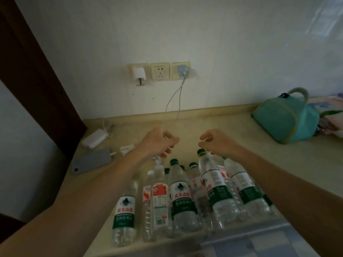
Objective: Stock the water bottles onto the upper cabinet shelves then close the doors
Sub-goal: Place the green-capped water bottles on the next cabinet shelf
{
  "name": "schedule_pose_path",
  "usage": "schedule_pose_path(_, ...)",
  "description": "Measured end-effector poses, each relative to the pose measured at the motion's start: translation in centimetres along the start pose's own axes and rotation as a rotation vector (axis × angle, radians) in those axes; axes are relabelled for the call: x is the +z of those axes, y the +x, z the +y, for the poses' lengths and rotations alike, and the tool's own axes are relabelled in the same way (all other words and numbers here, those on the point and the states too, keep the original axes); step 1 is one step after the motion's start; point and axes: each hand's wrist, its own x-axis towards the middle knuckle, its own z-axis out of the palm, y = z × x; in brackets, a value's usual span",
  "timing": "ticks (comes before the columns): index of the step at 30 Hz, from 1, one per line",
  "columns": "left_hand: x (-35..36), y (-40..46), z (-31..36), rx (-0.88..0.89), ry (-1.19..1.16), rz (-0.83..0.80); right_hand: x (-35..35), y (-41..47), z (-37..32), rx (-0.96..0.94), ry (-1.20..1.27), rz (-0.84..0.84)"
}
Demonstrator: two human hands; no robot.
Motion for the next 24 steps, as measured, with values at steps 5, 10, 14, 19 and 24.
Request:
schedule_pose_path(5,6.4,3.1,-0.6,-0.127,-0.010,-0.106,0.1,2.2,4.6,0.043,-0.083,0.012)
schedule_pose_path(10,12.0,6.8,0.5,-0.196,0.037,-0.105,-2.4,4.0,10.6,0.141,-0.247,-0.079)
schedule_pose_path(14,13.7,8.5,0.2,-0.250,0.053,-0.079,-2.8,4.7,13.8,0.230,-0.031,-0.232)
schedule_pose_path(19,13.1,9.4,0.2,-0.338,-0.165,-0.120,-2.3,5.4,15.7,0.220,0.112,-0.324)
schedule_pose_path(24,10.3,9.6,2.0,-0.337,-0.407,-0.121,-3.1,6.1,16.1,0.218,0.247,-0.376)
